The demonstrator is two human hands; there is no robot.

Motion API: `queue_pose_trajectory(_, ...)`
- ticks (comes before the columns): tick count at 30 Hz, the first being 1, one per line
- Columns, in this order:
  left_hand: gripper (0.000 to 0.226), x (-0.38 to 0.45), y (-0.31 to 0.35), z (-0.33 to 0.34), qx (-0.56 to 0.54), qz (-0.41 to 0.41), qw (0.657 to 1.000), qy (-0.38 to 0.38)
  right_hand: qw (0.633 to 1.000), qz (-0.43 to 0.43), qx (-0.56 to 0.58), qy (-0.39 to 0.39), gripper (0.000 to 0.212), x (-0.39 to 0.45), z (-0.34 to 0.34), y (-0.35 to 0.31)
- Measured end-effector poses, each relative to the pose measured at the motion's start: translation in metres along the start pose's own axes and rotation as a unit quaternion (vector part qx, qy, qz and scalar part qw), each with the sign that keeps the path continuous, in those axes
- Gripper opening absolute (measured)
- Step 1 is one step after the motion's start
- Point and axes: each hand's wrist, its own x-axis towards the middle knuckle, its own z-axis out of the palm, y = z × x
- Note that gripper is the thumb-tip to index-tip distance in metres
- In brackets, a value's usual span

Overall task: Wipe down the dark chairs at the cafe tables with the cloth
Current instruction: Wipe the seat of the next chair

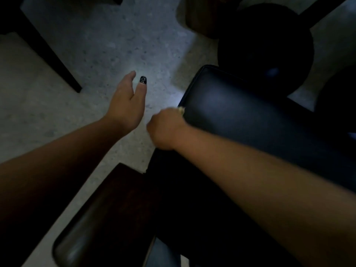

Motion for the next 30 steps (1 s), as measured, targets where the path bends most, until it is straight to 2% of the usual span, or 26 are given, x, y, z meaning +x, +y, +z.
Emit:
queue_pose_trajectory(3, 0.045, 0.002, 0.006, -0.002, -0.002, 0.01, 1.0, -0.018, 0.996, -0.08, 0.02, -0.038, 0.025, -0.013, 0.021, -0.04)
queue_pose_trajectory(6, 0.032, 0.007, 0.01, 0.0, -0.02, 0.011, 0.998, -0.054, 0.991, -0.13, 0.031, -0.03, 0.027, -0.022, 0.027, -0.037)
queue_pose_trajectory(8, 0.024, 0.013, 0.015, 0.003, -0.052, 0.003, 0.995, -0.087, 0.995, -0.09, 0.028, 0.034, 0.026, -0.022, 0.019, -0.005)
queue_pose_trajectory(11, 0.019, 0.02, 0.03, 0.009, -0.075, 0.004, 0.994, -0.081, 0.987, 0.081, 0.028, 0.138, 0.031, -0.027, 0.004, 0.069)
queue_pose_trajectory(12, 0.025, 0.021, 0.035, 0.012, -0.072, 0.002, 0.995, -0.075, 0.974, 0.147, 0.041, 0.165, 0.038, -0.034, 0.004, 0.092)
queue_pose_trajectory(14, 0.057, 0.025, 0.046, 0.021, -0.059, -0.012, 0.992, -0.11, 0.941, 0.244, 0.1, 0.212, 0.055, -0.051, 0.007, 0.114)
queue_pose_trajectory(16, 0.085, 0.025, 0.056, 0.031, -0.026, -0.037, 0.981, -0.187, 0.932, 0.26, 0.103, 0.23, 0.061, -0.06, 0.009, 0.101)
queue_pose_trajectory(17, 0.089, 0.024, 0.06, 0.036, 0.021, -0.042, 0.973, -0.225, 0.936, 0.253, 0.096, 0.227, 0.06, -0.062, 0.011, 0.089)
queue_pose_trajectory(20, 0.065, 0.016, 0.07, 0.047, 0.153, -0.061, 0.936, -0.312, 0.935, 0.262, 0.077, 0.225, 0.057, -0.071, 0.012, 0.078)
queue_pose_trajectory(22, 0.086, 0.011, 0.079, 0.052, 0.175, -0.078, 0.92, -0.342, 0.912, 0.323, 0.094, 0.235, 0.051, -0.084, 0.008, 0.094)
queue_pose_trajectory(25, 0.124, 0.012, 0.096, 0.06, 0.199, -0.03, 0.92, -0.335, 0.852, 0.444, 0.161, 0.225, 0.041, -0.105, 0.005, 0.12)
queue_pose_trajectory(27, 0.142, 0.012, 0.109, 0.069, 0.243, -0.027, 0.911, -0.332, 0.826, 0.474, 0.23, 0.202, 0.037, -0.107, -0.001, 0.126)
queue_pose_trajectory(30, 0.144, 0.004, 0.12, 0.086, 0.319, -0.045, 0.897, -0.303, 0.822, 0.455, 0.288, 0.188, 0.032, -0.098, -0.013, 0.119)
